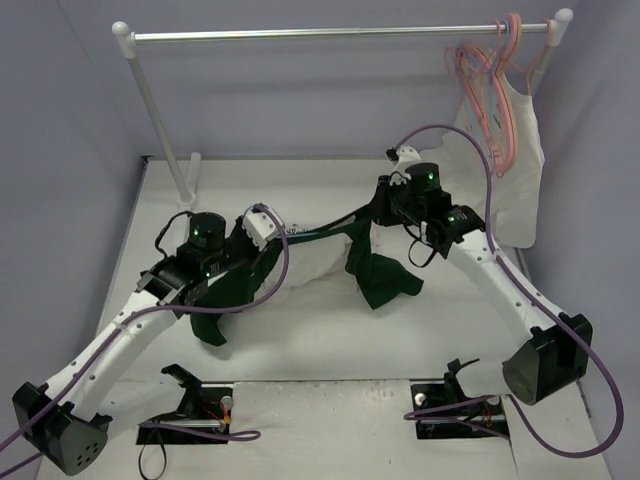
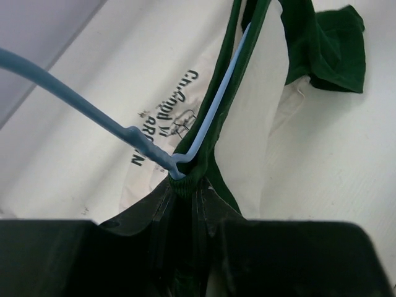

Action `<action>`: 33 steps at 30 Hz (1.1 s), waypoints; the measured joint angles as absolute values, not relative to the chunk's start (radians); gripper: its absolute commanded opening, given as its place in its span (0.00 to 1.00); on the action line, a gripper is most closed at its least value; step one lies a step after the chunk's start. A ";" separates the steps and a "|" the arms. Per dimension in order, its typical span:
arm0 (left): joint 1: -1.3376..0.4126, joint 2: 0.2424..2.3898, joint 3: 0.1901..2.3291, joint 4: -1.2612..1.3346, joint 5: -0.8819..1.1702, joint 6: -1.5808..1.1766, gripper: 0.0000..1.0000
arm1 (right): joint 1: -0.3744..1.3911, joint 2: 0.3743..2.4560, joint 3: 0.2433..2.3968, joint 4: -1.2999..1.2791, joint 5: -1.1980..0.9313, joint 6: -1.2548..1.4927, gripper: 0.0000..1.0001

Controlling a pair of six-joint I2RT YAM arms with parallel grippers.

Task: Place the t-shirt on the hanger

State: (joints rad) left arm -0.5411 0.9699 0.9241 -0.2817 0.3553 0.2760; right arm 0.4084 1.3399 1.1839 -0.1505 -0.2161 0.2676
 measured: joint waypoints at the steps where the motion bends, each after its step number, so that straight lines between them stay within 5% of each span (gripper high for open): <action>1: -0.541 0.986 0.957 -0.298 0.344 0.275 0.00 | 0.420 1.349 1.215 -0.170 -0.222 0.255 0.00; 18: -0.623 1.190 1.517 -0.420 0.277 0.260 0.00 | 0.564 1.615 2.024 -0.502 -0.171 0.057 0.00; 33: -0.623 1.143 1.371 -0.341 0.313 0.155 0.00 | 0.742 1.633 1.986 -0.543 -0.236 -0.019 0.00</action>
State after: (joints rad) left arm -0.6228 1.1435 1.3708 -0.3408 0.3134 0.1551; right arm 0.7418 1.6329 1.9862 -0.5426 -0.2359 -0.0193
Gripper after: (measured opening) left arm 0.116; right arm 0.061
